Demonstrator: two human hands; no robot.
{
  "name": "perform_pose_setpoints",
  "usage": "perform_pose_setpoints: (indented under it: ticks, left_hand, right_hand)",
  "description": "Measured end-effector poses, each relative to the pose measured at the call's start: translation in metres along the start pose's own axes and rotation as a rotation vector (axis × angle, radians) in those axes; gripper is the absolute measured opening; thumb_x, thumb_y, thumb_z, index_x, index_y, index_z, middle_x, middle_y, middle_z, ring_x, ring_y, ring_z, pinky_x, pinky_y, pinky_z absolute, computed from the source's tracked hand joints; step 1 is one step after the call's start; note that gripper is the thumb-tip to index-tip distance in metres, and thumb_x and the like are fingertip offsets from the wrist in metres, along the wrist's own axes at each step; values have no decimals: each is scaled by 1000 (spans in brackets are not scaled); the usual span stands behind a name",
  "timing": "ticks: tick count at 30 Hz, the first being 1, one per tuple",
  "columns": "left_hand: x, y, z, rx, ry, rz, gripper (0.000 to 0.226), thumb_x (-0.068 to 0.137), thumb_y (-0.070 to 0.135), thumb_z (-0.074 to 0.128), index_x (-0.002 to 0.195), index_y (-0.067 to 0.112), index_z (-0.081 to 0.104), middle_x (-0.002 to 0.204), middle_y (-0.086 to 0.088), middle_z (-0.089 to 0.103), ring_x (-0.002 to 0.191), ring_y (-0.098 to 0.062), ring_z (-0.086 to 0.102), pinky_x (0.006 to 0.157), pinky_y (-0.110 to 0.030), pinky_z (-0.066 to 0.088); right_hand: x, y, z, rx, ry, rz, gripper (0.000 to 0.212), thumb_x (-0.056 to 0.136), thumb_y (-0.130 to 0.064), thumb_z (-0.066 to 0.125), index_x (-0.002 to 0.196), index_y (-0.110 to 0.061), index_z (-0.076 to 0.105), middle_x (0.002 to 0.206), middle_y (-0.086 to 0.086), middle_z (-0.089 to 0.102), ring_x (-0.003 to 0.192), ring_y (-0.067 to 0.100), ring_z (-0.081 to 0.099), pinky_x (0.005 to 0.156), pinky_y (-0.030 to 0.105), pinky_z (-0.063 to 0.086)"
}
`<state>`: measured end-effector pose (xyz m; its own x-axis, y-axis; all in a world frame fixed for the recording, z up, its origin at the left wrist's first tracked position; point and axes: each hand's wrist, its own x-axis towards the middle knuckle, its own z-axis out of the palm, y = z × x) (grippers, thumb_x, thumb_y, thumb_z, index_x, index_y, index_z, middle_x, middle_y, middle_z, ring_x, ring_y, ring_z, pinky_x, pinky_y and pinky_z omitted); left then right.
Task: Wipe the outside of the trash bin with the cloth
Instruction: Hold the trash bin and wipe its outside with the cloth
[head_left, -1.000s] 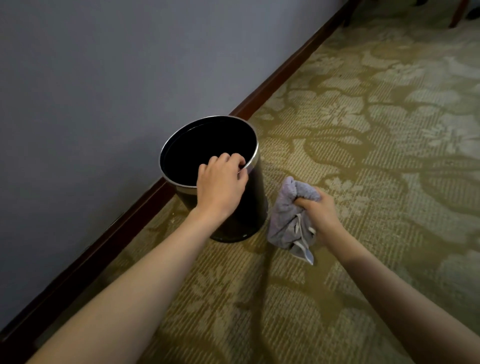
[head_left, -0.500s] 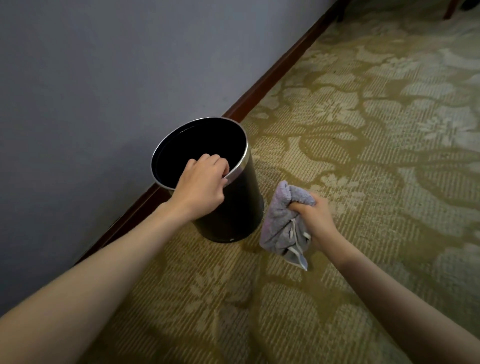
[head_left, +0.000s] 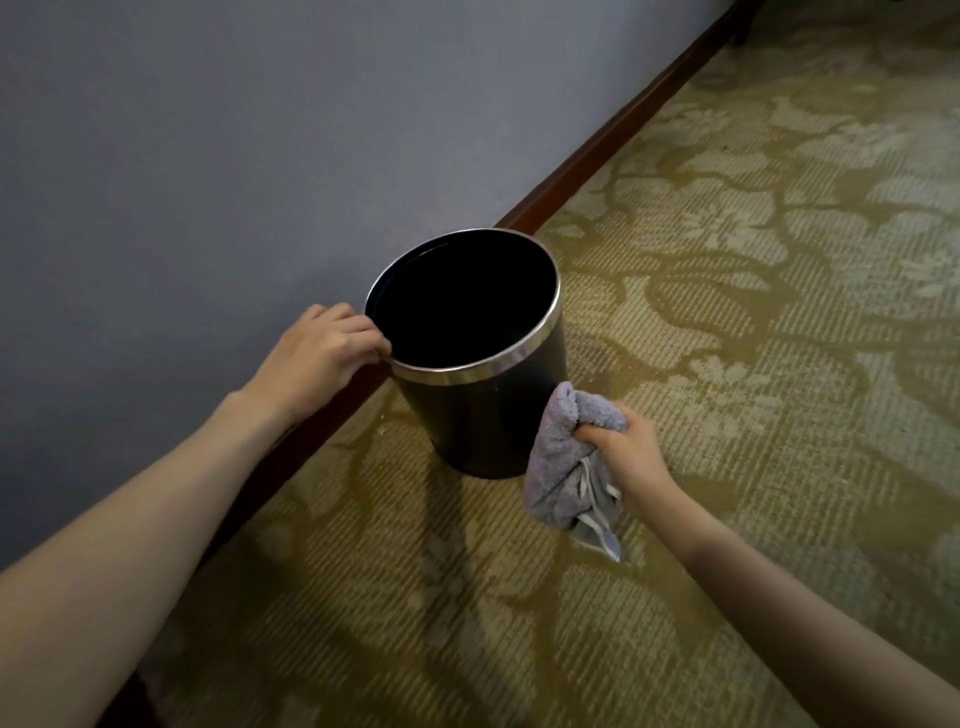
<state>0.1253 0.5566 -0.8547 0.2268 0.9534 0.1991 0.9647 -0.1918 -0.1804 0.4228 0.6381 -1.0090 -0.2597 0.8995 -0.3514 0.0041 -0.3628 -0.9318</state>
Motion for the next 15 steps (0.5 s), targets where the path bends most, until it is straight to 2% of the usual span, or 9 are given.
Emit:
perform_pose_setpoints:
  ticks: [2, 4, 7, 9, 11, 13, 15]
  left_hand:
    - [-4, 3, 7, -53, 49, -73, 18, 84, 9, 70, 100, 15, 71, 100, 0, 70, 91, -28, 58, 73, -31, 31]
    - [-11, 13, 17, -193, 134, -255, 27, 87, 9, 65, 112, 18, 66, 111, 1, 64, 102, -24, 53, 80, -30, 29]
    - [-19, 39, 32, -556, 320, -548, 32, 89, 8, 60, 119, 21, 60, 114, 4, 57, 106, -15, 51, 91, -31, 39]
    - [-22, 58, 39, -864, 448, -777, 30, 90, 8, 59, 116, 23, 59, 113, 5, 57, 102, -9, 54, 90, -25, 45]
    - [-27, 74, 47, -1105, 541, -1033, 25, 92, 10, 56, 113, 23, 60, 111, 6, 61, 103, -8, 57, 92, -24, 47]
    - [-38, 86, 56, -1271, 520, -1244, 22, 95, 14, 53, 115, 20, 60, 114, 3, 62, 109, -13, 58, 97, -31, 46]
    - [-53, 93, 66, -1423, 485, -1388, 24, 97, 14, 49, 119, 15, 60, 113, -3, 64, 105, -17, 60, 93, -33, 48]
  right_hand:
    - [-6, -2, 4, -1, 26, -42, 26, 82, 2, 67, 104, -11, 68, 100, 13, 73, 98, 31, 70, 89, 50, 57]
    - [-12, -8, 11, 31, 74, -115, 27, 81, -2, 67, 106, -13, 69, 101, 11, 73, 98, 29, 70, 90, 51, 56]
    - [-18, -30, 22, 138, 168, -225, 24, 76, -12, 68, 97, -24, 69, 102, 10, 73, 99, 30, 69, 90, 50, 56]
    - [-20, -44, 31, 158, 194, -278, 22, 77, -15, 69, 92, -30, 67, 103, 10, 71, 98, 28, 69, 89, 49, 56]
    - [-26, -49, 41, 105, 190, -329, 21, 81, -14, 70, 93, -30, 66, 105, 9, 69, 99, 25, 67, 89, 49, 55]
    - [-35, -43, 52, 36, 179, -353, 18, 84, -13, 70, 99, -20, 65, 109, 12, 65, 102, 26, 64, 91, 49, 52]
    - [-45, -33, 62, 8, 141, -365, 18, 85, -11, 70, 102, -16, 65, 114, 13, 62, 105, 25, 62, 93, 44, 50]
